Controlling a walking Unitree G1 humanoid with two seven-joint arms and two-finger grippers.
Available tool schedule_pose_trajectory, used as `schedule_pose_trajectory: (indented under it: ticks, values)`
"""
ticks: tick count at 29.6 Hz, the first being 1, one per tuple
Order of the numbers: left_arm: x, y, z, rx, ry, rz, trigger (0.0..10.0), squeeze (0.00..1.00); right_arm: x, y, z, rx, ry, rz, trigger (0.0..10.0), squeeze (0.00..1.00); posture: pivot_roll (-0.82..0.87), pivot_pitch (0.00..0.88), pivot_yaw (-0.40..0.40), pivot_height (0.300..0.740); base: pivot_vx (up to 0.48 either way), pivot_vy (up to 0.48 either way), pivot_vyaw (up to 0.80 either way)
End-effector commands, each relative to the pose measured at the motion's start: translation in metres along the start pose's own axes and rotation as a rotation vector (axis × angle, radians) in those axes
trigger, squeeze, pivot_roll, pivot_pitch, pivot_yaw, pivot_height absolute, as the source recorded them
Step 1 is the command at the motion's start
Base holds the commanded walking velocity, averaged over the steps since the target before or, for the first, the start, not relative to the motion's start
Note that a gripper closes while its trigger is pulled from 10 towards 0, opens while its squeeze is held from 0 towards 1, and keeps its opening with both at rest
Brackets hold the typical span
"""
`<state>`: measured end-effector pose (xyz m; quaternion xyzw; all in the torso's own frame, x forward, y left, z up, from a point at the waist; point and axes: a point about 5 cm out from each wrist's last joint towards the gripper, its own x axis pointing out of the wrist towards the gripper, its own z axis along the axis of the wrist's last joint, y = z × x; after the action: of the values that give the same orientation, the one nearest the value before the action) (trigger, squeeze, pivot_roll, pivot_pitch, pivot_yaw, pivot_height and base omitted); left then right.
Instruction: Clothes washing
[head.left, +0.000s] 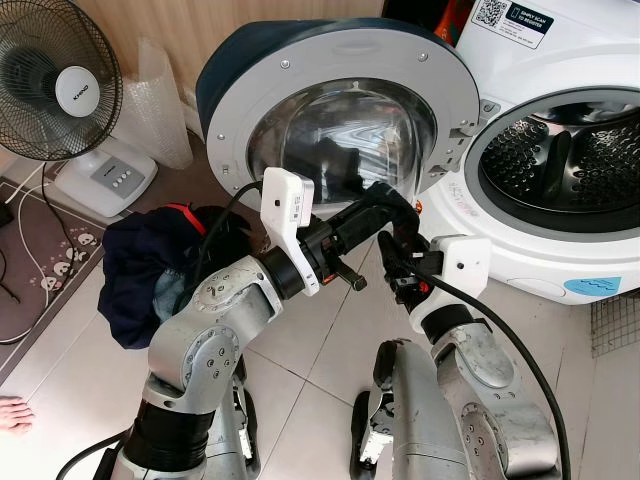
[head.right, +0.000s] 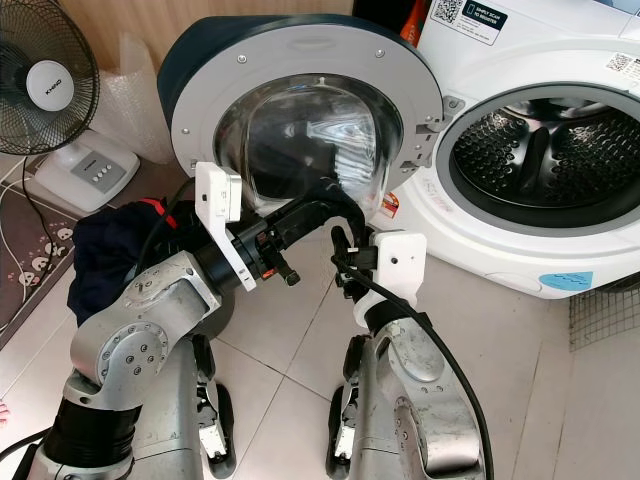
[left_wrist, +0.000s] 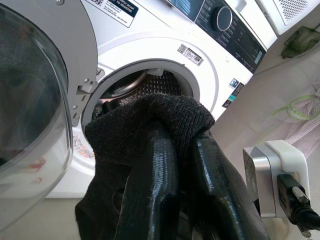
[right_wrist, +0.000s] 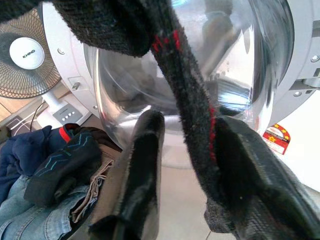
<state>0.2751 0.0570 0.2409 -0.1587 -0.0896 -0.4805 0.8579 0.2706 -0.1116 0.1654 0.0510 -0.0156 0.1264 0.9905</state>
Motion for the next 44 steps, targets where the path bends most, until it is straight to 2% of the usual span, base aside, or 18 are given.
schedule_pose_trajectory:
  ticks: [1,34,35,44]
  values:
    - [0.0007,-0.0094,0.0018,0.0,-0.007,-0.046,10.0,0.0,-0.0036,0.0021,0.0034,0.012,-0.019,0.011,0.0,0.0,0.05,0.334,-0.054,0.556,0.0,0.0,0.0]
    - [0.0019,-0.0054,0.0012,0.063,-0.011,-0.002,10.0,0.0,-0.0038,0.0028,0.0043,0.015,-0.025,0.017,0.0,0.0,0.05,0.331,-0.053,0.556,0.0,0.0,0.0]
    - [0.0021,-0.0022,0.0016,0.054,-0.019,0.025,10.0,1.0,-0.0041,0.0026,0.0044,0.015,-0.024,0.017,0.0,0.0,0.05,0.331,-0.053,0.556,0.0,0.0,0.0]
    - [0.0008,-0.0009,0.0036,0.047,-0.032,0.031,10.0,1.0,-0.004,0.0013,0.004,0.012,-0.023,0.012,0.0,0.0,0.05,0.332,-0.053,0.556,0.0,0.0,0.0]
